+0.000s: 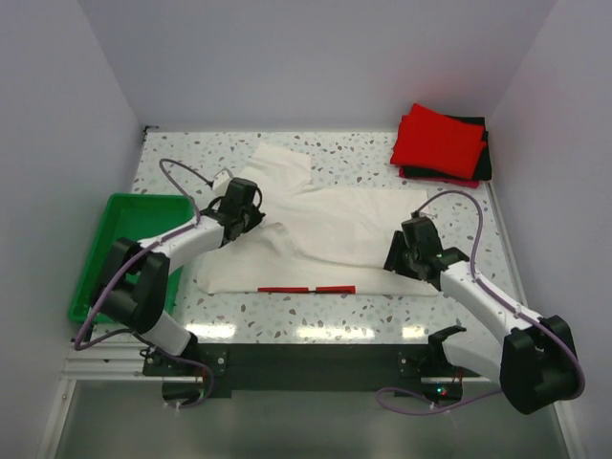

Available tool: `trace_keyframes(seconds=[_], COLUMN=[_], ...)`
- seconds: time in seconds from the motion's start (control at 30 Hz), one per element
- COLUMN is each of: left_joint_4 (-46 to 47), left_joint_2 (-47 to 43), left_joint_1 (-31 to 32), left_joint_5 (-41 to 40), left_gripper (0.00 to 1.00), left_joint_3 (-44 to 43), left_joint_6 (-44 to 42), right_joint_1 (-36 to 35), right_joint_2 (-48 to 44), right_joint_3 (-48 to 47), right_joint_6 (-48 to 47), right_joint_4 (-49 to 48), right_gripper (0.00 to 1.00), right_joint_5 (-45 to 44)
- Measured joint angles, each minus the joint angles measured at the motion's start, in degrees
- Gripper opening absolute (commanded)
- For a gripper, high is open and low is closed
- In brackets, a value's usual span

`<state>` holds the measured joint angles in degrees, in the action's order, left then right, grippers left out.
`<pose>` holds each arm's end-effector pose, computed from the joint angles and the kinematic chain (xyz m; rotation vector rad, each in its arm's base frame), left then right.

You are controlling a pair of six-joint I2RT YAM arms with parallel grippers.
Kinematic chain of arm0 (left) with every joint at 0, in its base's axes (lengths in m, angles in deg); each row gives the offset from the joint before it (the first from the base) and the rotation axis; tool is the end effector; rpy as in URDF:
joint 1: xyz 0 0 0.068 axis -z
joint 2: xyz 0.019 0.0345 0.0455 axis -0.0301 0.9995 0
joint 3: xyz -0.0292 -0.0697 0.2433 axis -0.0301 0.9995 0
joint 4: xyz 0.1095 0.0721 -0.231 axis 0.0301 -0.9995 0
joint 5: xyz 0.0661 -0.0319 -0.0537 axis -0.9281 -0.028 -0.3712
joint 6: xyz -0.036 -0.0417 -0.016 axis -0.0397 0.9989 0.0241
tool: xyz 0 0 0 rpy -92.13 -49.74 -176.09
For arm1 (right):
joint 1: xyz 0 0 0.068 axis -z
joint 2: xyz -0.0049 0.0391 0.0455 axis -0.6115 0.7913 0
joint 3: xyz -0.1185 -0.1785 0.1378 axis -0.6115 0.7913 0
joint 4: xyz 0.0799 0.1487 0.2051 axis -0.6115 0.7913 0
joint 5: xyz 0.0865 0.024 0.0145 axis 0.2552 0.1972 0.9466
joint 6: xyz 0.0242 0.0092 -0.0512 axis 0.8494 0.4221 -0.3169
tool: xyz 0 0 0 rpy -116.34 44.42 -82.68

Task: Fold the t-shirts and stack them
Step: Fold the tshirt

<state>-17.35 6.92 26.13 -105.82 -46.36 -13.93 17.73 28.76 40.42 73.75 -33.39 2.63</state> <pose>0.3050 -0.1251 0.1700 -0.8107 2.2130 -0.3519 0.2098 0.0702 0.1676 0.3844 2.4937 0.2135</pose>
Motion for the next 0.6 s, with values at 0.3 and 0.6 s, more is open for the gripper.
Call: trace_keyframes(seconds=[0.3,0.6], left_joint_4=[0.0,-0.1], left_joint_2=[2.7,4.8], left_joint_1=[-0.4,-1.1], left_joint_5=[0.3,1.1], left_gripper=[0.00,0.00], left_joint_3=[-1.1,-2.3], left_joint_6=[0.0,0.0], right_joint_1=[0.0,0.0], right_joint_2=[0.8,0.1], right_joint_3=[0.0,0.0], right_joint_6=[0.0,0.5], right_joint_4=[-0.1,0.1], right_gripper=[0.53,0.46], right_joint_5=[-0.9,-1.4])
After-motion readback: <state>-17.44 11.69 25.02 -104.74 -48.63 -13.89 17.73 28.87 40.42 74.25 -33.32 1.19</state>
